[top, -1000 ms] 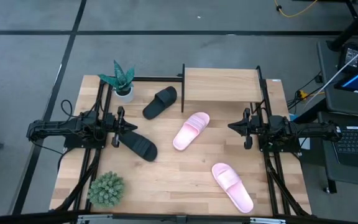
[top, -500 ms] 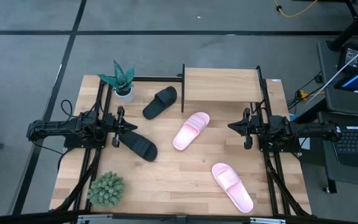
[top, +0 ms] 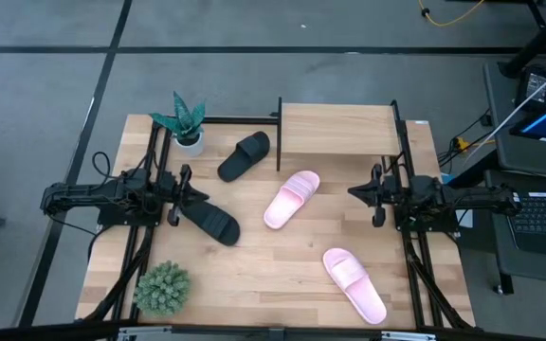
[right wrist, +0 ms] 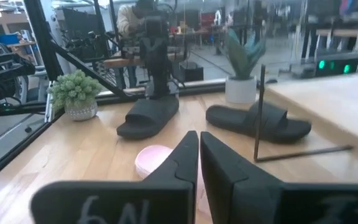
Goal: Pick and place slides into the shelf
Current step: Put the bottom pink slide on the shelf
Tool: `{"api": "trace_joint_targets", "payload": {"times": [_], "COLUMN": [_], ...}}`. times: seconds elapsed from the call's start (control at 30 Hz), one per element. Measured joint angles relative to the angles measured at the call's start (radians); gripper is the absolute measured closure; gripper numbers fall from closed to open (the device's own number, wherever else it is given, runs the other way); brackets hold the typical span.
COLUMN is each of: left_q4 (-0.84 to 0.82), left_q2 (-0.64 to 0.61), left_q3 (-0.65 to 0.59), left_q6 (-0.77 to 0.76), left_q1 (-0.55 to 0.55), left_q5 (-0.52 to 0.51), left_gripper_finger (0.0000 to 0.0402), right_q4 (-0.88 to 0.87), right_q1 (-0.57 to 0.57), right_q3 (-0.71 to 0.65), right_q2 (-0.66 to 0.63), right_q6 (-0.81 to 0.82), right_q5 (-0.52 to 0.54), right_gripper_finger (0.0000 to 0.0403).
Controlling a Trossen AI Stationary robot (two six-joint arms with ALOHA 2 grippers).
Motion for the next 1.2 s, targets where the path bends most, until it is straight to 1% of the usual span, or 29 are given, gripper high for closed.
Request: {"api": "trace_joint_targets", "payload": {"times": [0.07, 0.13, 0.27, 0.37, 0.43, 0.53, 0.63, 0.73, 0.87, 1.0, 1.1, 1.2], "left_q4": [0.002, 0.002, 0.002, 0.001, -0.004, -0.003, -0.002, -0.002, -0.001, -0.001, -0.001, 0.0], "left_q2": [0.0, 0.0, 0.0, 0.004, 0.006, 0.006, 0.006, 0.006, 0.006, 0.006, 0.006, 0.006], "left_q3": [0.0, 0.0, 0.0, 0.0, 0.0, 0.0, 0.0, 0.0, 0.0, 0.0, 0.0, 0.0], "left_q6": [-0.022, -0.026, -0.024, -0.024, -0.024, -0.021, -0.021, -0.021, -0.021, -0.01, 0.016, 0.028], "left_q1": [0.0, 0.0, 0.0, 0.0, 0.0, 0.0, 0.0, 0.0, 0.0, 0.0, 0.0, 0.0], "left_q5": [0.03, 0.033, -0.009, -0.066, -0.086, -0.09, -0.09, -0.091, -0.099, -0.115, -0.115, -0.116], "left_gripper_finger": [0.0401, 0.0401, 0.0401, 0.0401, 0.0401, 0.0401, 0.0401, 0.0401, 0.0401, 0.0401, 0.0401, 0.0401], "right_q4": [0.03, 0.057, 0.084, 0.077, 0.078, 0.074, 0.078, 0.058, -0.031, -0.185, -0.302, -0.399], "right_q1": [0.0, 0.0, 0.0, 0.0, 0.0, 0.0, 0.0, 0.003, 0.003, 0.003, 0.003, 0.003], "right_q3": [0.0, 0.0, 0.0, 0.0, 0.0, 0.01, 0.052, 0.112, 0.217, 0.34, 0.437, 0.52], "right_q2": [0.0, 0.0, 0.0, 0.0, 0.0, 0.0, 0.005, 0.028, 0.09, 0.183, 0.25, 0.303], "right_q6": [-0.033, -0.077, -0.098, -0.06, -0.021, 0.04, 0.117, 0.103, 0.05, 0.012, -0.025, -0.025], "right_q5": [-0.004, -0.041, -0.119, -0.142, -0.143, -0.154, -0.192, -0.194, -0.189, -0.133, -0.133, -0.133], "right_gripper_finger": [0.0382, 0.0382, 0.0382, 0.0384, 0.0392, 0.0398, 0.0397, 0.0399, 0.04, 0.04, 0.0401, 0.0401]}}
